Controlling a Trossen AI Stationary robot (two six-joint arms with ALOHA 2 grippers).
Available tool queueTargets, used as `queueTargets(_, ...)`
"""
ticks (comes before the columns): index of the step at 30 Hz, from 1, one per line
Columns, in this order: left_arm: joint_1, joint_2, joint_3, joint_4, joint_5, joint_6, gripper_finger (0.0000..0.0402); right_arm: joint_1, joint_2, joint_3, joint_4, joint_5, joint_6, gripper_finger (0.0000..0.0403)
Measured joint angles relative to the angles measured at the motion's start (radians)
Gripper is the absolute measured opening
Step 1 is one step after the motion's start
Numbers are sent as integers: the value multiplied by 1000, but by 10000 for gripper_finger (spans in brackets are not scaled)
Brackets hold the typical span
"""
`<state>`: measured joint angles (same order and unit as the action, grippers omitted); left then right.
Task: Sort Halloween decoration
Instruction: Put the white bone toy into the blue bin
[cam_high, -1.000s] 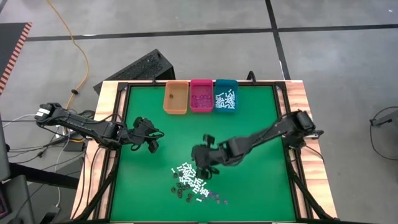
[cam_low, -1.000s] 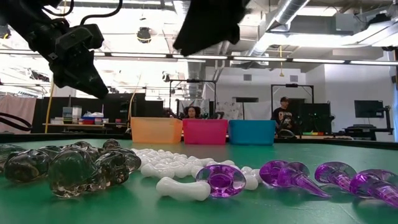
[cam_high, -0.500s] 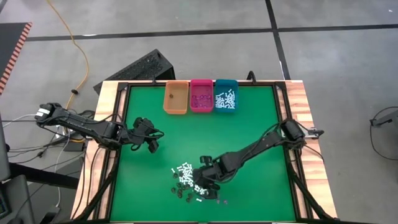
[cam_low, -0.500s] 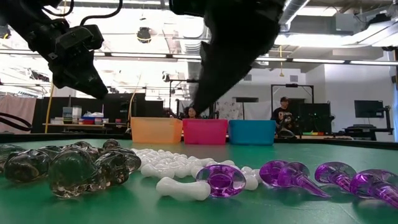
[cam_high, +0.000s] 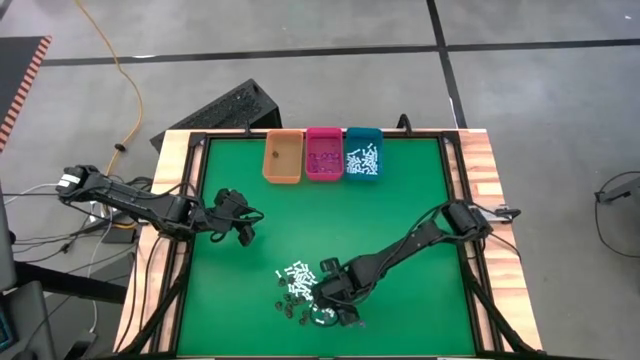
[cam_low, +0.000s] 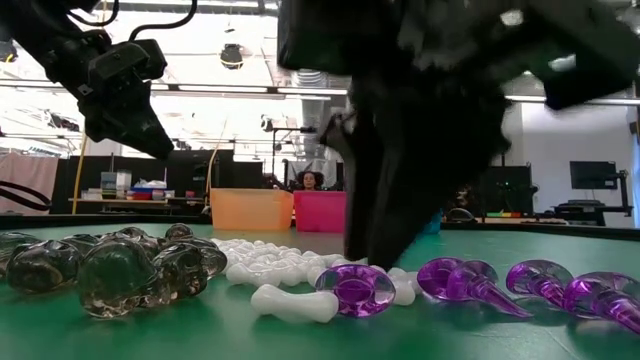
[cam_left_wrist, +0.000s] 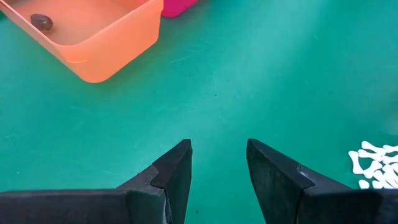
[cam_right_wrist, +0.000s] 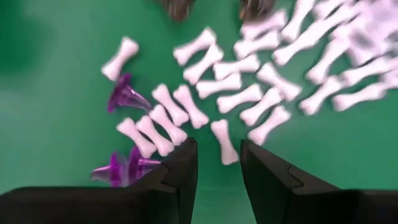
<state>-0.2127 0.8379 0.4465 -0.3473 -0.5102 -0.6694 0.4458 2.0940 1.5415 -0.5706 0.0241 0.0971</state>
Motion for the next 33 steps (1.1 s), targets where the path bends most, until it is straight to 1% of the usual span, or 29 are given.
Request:
queueTargets(7,0,0,0,-3,-1,2,144,-11,18,3,-1,-3,-1,149)
queueTargets(10,0,0,0,-3,-1,2,144,-16,18,3,-2,-6,-1,137)
queueTargets(12,0,0,0,-2,-1,2,144,-16,18,3,-3,-7,0,120)
queueTargets(21,0,0,0,-3,-2,2,144,-18,19,2,-4,-3,7,18)
queueTargets(27,0,0,0,-3,-2,3,144,-18,14,1,-14,-11,50,19)
queueTargets(33,0,0,0,-3,-2,3,144,-50,-34,-2,-113,-30,61,16)
